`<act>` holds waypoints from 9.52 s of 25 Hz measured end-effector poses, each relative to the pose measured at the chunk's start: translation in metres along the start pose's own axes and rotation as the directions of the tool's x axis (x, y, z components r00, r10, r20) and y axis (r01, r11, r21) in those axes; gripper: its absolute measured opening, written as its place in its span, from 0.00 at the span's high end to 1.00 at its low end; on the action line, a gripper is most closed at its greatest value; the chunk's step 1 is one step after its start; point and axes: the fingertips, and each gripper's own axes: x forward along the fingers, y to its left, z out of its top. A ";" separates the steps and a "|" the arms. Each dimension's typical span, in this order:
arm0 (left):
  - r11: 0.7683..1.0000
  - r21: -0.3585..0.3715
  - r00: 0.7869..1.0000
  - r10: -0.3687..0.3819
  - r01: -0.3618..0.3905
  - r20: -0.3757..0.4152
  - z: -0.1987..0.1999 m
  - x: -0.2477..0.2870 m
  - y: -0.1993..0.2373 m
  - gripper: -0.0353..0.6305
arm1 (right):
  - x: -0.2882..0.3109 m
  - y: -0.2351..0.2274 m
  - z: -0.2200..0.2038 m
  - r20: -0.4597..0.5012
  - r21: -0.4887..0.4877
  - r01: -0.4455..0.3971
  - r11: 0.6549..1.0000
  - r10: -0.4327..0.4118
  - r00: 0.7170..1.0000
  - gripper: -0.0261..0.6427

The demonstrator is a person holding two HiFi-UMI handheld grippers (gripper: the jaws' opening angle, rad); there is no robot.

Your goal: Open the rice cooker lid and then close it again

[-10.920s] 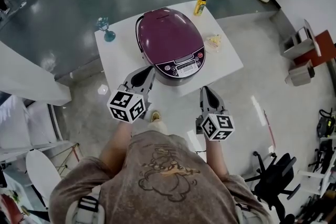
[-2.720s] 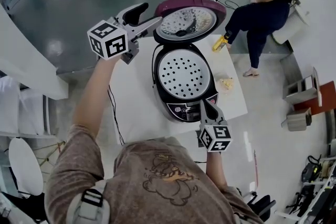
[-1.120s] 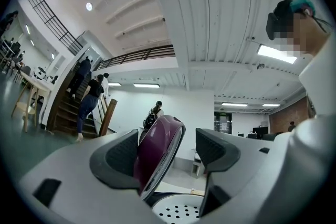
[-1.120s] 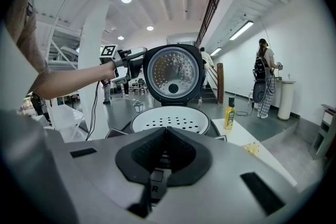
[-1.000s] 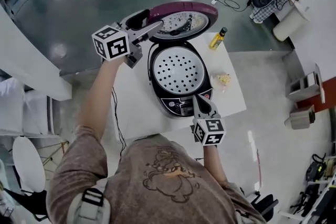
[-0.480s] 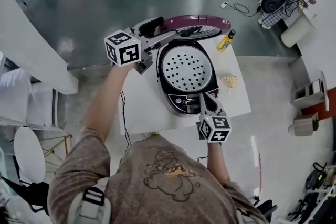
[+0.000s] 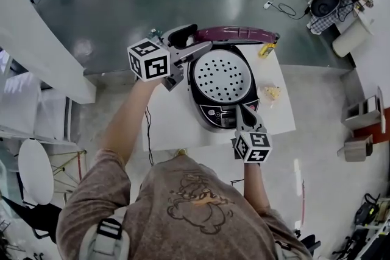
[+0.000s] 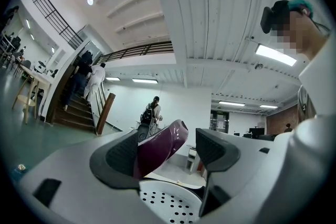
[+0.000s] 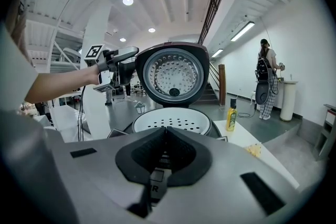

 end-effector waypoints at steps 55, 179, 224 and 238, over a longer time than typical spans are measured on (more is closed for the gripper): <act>0.999 -0.020 0.992 0.041 -0.043 -0.119 -0.109 -0.037 -0.063 0.44 | -0.003 0.006 0.003 0.039 -0.026 -0.061 0.998 0.062 0.997 0.95; 0.975 -0.139 0.975 0.148 -0.172 -0.166 -0.130 -0.090 -0.080 0.44 | -0.038 0.005 0.015 -0.086 -0.097 0.000 0.995 -0.008 0.996 0.95; 0.961 0.084 0.941 0.275 -0.263 -0.195 -0.190 -0.256 -0.176 0.91 | -0.183 0.137 -0.083 0.177 0.102 0.046 0.994 -0.064 0.982 0.96; 0.959 0.041 0.940 0.283 -0.280 -0.191 -0.188 -0.254 -0.178 0.91 | -0.181 0.136 -0.081 0.183 0.127 0.075 0.989 -0.098 0.978 0.96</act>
